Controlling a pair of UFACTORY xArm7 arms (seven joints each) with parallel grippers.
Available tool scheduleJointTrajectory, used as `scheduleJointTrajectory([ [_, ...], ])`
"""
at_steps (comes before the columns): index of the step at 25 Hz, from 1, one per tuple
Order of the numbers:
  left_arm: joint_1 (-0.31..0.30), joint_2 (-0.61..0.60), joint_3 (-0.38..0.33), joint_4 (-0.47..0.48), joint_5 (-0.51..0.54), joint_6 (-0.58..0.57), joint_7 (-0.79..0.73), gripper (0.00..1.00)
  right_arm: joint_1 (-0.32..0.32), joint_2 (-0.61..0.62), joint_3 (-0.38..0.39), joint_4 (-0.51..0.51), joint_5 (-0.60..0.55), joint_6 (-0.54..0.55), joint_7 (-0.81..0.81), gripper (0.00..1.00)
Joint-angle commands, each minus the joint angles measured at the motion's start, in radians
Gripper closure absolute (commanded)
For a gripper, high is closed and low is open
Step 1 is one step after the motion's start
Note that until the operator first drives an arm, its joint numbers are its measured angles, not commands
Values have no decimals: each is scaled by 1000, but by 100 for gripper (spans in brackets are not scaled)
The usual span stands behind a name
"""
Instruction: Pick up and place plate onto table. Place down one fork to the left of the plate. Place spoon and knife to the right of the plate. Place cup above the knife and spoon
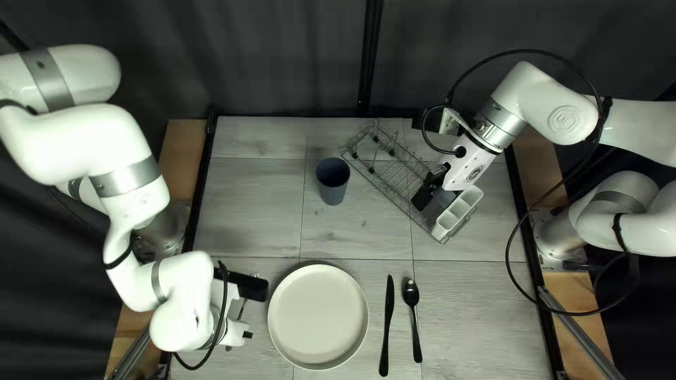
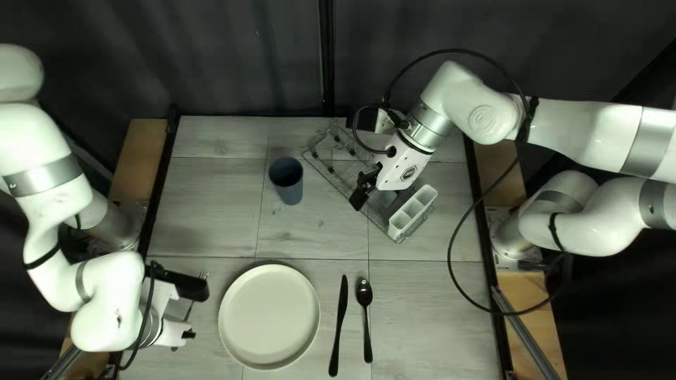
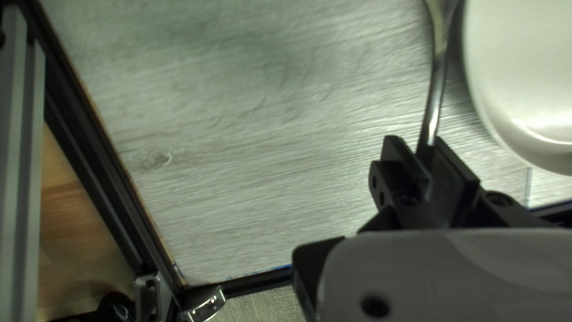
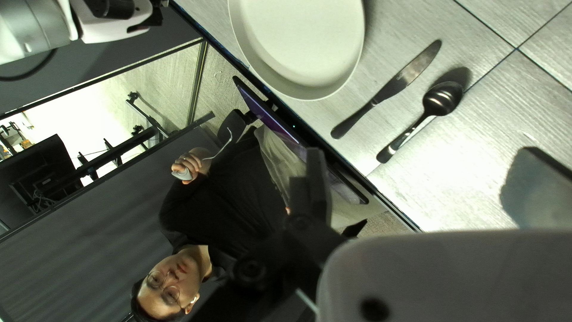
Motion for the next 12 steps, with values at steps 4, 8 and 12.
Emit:
scheduleJointTrajectory([
  [4, -151, -160, 171, 2, -139, -155, 58, 100, 0, 0, 0, 0, 0, 0, 0, 0],
  [8, -154, -186, 171, -16, -143, -195, 22, 100, 0, 0, 0, 0, 0, 0, 0, 0],
  [12, -232, -268, 235, -21, -275, -239, 89, 100, 0, 0, 0, 0, 0, 0, 0, 0],
])
